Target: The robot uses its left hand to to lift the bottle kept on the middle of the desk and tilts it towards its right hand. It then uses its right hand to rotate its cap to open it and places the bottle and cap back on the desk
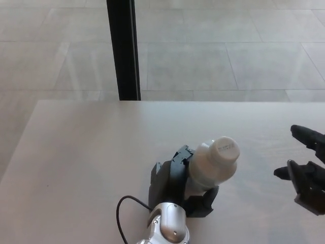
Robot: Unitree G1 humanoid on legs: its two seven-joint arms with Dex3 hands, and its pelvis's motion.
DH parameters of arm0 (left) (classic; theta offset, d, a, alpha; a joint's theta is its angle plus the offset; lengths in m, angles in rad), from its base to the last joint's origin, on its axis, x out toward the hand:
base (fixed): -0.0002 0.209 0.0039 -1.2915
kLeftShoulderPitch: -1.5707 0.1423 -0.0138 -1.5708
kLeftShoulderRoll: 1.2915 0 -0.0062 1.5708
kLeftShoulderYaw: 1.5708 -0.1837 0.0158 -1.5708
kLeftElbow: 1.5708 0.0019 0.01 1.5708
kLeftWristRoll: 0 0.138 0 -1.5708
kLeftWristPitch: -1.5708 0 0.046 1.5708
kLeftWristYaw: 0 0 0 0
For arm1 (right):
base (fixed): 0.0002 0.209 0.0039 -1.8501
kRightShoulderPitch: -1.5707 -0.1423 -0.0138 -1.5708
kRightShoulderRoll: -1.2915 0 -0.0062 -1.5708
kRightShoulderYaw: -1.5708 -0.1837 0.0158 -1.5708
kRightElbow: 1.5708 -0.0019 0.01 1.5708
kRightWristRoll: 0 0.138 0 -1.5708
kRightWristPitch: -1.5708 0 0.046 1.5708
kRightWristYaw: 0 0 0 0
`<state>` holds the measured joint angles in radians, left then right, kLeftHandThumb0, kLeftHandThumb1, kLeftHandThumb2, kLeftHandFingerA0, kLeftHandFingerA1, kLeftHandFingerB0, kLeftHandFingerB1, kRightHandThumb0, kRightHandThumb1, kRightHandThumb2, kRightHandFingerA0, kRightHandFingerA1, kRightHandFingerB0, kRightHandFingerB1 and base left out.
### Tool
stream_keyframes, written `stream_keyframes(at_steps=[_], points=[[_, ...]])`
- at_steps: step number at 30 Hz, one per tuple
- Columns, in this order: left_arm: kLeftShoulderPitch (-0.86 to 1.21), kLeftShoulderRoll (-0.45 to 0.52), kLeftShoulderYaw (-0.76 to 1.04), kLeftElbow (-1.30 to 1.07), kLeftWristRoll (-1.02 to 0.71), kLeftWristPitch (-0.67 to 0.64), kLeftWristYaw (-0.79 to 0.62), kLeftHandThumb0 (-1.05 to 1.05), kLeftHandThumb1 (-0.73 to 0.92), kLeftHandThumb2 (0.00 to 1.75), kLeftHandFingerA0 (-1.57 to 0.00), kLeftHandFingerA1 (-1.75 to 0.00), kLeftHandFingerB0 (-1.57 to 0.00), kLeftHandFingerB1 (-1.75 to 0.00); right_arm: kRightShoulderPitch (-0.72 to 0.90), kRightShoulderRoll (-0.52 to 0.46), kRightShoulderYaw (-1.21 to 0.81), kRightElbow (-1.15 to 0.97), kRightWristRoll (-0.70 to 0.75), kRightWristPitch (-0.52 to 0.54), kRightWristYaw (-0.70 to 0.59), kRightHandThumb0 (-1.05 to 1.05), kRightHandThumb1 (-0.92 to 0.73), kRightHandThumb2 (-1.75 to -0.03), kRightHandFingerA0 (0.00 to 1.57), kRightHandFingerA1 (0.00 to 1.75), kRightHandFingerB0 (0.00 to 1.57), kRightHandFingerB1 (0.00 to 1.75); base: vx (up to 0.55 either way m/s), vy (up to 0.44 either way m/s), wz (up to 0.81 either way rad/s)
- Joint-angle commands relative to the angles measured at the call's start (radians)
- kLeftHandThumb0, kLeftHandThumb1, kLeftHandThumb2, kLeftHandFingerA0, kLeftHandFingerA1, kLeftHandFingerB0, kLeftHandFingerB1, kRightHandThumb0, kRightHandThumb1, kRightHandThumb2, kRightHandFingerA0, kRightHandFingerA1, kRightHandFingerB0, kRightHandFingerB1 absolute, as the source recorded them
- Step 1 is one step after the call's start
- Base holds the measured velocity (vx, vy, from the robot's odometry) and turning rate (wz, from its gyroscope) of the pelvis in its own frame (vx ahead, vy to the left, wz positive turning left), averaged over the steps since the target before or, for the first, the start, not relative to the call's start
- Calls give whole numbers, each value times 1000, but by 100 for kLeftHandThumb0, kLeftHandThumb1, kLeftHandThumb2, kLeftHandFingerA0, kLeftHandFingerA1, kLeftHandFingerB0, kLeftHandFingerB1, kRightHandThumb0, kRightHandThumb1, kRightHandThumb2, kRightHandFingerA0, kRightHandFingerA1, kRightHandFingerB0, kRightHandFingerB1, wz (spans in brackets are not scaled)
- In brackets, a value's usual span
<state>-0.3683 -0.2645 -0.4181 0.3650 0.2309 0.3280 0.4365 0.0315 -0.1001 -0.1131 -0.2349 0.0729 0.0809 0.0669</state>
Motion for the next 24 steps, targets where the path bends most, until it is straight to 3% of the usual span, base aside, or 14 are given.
stream_keyframes(at_steps=[1, 3, 4, 6, 8, 10, 11, 12, 14, 19, 20, 22, 23, 24], points=[[91, -38, 16, -31, -1, 96, -13, -9, 71, 117, -93, -175, -60, -171, 21, -48, 60, -52, -59, -38, 40, -50, -62, -58, 80, 91, 48, 41, 0, 0, 0], [98, -41, 21, -38, 2, 115, -2, -10, 75, 106, -92, -175, -62, -163, 28, -73, 82, -70, -79, -28, 52, -50, -63, -58, 79, 91, 45, 39, 0, 0, 0], [99, -33, 21, -42, 4, 123, -9, -10, 77, 105, -90, -175, -61, -158, 27, -97, 103, -87, -99, -9, 66, -63, -49, -88, 78, 86, 36, 52, 0, 0, 0], [95, -35, 38, -54, -4, 173, -14, -10, 81, 97, -86, -175, -55, -147, 22, -149, 145, -109, -132, -3, 101, -56, -57, -57, 80, 89, 35, 35, 0, 0, 0], [101, -25, 32, -61, 3, 184, -20, -11, 79, 95, -86, -175, -56, -154, 26, -200, 181, -135, -182, -3, 116, -61, -44, -80, 83, 90, 25, 47, 0, 0, 0], [104, -12, 11, -68, 22, 199, -26, -11, 78, 86, -109, -173, -65, -127, 29, -232, 204, -165, -218, 20, 115, -63, -43, -81, 83, 87, 24, 47, 0, 0, 0], [104, 0, -2, -58, 32, 176, -27, -11, 78, 86, -77, -175, -60, -132, 27, -250, 214, -175, -245, 13, 109, -64, -43, -81, 84, 85, 24, 47, 0, 0, 0], [117, 11, -8, -59, 39, 150, -19, -12, 80, 79, -69, -175, -59, -115, 16, -258, 233, -189, -273, 25, 104, -59, -55, -56, 87, 81, 33, 35, 0, 0, 0], [119, 21, -21, -61, 51, 152, -17, -14, 73, 85, -66, -173, -59, -102, 5, -263, 249, -209, -286, 64, 103, -58, -55, -57, 86, 83, 33, 36, 0, 0, 0], [109, 13, -17, -55, 56, 198, -22, -10, 74, 93, -75, -175, -58, -154, -36, -252, 280, -207, -331, 126, 86, -59, -55, -57, 87, 86, 35, 35, 0, 0, 0], [108, 11, -14, -53, 57, 204, -20, -7, 75, 90, -102, -175, -70, -138, -44, -249, 286, -202, -342, 129, 81, -59, -55, -57, 86, 88, 35, 35, 0, 0, 0], [107, 11, -14, -52, 60, 210, -22, -8, 76, 95, -76, -175, -59, -157, -52, -244, 290, -199, -350, 137, 80, -60, -56, -58, 86, 89, 34, 35, 0, 0, 0], [109, 14, -18, -57, 63, 214, -27, -9, 80, 86, -104, -175, -69, -136, -63, -240, 296, -195, -357, 146, 80, -61, -56, -58, 86, 90, 34, 35, 0, 0, 0], [112, 14, -19, -61, 66, 218, -26, -10, 77, 94, -78, -175, -60, -150, -70, -236, 300, -190, -362, 149, 79, -60, -56, -57, 86, 91, 34, 35, 0, 0, 0]])
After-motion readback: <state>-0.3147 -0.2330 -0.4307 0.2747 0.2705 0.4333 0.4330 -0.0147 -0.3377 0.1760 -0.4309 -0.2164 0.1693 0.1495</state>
